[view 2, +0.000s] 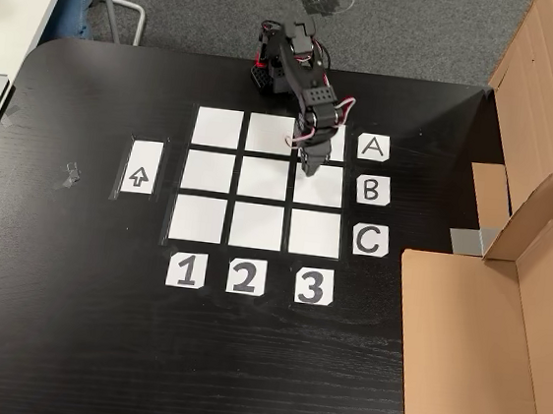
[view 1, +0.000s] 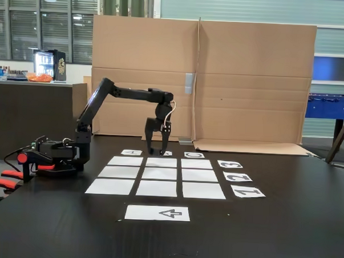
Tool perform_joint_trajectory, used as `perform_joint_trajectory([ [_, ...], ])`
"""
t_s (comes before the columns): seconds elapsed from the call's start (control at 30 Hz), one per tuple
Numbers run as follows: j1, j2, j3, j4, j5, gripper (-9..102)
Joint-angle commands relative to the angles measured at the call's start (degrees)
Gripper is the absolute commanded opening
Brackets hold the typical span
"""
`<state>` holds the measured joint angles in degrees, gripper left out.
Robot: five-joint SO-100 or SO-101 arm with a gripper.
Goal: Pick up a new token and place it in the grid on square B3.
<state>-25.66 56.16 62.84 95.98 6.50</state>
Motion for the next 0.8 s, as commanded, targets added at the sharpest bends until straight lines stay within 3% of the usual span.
perform_joint_trajectory([
  [0.0,-0.35,-1.93,-4.48,-0.35,0.44,2],
  [0.57,-0.53,-14.85,-15.91,0.44,1.32,3],
  [0.67,-0.53,-16.00,-16.17,0.44,2.11,7],
  [0.77,-0.53,-16.26,-16.17,0.79,2.46,19],
])
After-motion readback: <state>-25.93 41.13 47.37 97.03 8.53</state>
